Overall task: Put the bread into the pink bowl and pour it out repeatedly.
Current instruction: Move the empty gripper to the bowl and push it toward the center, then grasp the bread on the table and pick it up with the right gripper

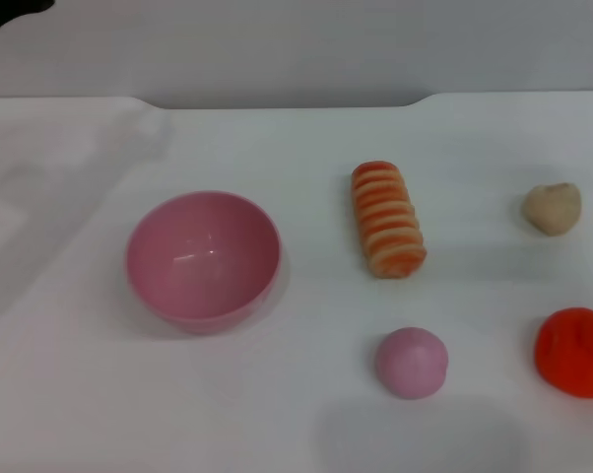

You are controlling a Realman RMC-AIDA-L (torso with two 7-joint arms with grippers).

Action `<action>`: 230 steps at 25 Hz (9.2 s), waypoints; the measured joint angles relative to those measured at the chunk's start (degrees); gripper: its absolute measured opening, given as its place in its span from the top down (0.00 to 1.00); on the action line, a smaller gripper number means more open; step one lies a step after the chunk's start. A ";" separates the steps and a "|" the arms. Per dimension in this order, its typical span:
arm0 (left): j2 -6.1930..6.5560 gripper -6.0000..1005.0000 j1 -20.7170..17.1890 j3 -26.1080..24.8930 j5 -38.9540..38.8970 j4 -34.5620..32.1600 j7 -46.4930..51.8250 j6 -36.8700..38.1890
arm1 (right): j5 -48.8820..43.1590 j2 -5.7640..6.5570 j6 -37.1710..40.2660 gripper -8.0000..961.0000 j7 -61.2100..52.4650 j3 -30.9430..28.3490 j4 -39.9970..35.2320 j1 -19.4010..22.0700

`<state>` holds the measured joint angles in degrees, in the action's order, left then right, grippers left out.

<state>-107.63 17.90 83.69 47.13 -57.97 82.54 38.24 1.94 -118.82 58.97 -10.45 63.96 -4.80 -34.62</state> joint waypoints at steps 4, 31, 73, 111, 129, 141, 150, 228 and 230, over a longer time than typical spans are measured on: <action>0.21 0.61 1.66 -6.96 14.39 0.48 11.34 10.04 | 0.00 0.08 0.00 0.47 0.07 0.00 -0.28 -0.01; -0.24 0.34 4.73 -15.93 54.99 -0.53 40.72 28.74 | -0.45 0.08 0.01 0.45 0.17 0.35 -1.53 -0.17; -5.14 0.34 5.87 -14.73 67.40 4.49 43.31 27.09 | -0.45 0.11 0.00 0.43 0.17 0.62 -2.23 -1.37; -6.79 0.34 9.68 -15.00 79.26 5.47 51.60 26.65 | -0.09 0.15 0.01 0.41 0.17 0.63 -2.32 -1.14; -6.79 0.92 9.88 -14.91 79.28 5.04 51.81 25.69 | 0.04 0.08 0.01 0.40 0.17 0.28 -1.96 -0.88; -6.87 0.94 10.58 -15.17 79.19 4.43 51.33 24.48 | -10.39 0.42 -17.43 0.39 -10.99 0.84 -10.47 -2.67; -6.89 0.95 10.64 -15.20 79.25 4.65 50.09 22.93 | -53.40 1.47 -24.57 0.39 -54.51 4.22 -26.55 -2.32; -7.31 0.95 15.54 -14.62 79.35 4.77 46.25 22.67 | -149.40 -0.44 -1.66 0.35 -127.82 7.49 -26.08 -22.63; -7.42 0.95 15.56 -14.62 79.35 4.85 46.13 22.67 | -149.36 -0.45 -2.18 0.36 -127.80 7.61 -25.78 -22.60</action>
<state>-115.04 33.45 69.07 126.48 -53.12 128.67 60.91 -147.42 -119.27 56.78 -138.26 71.57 -30.58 -57.22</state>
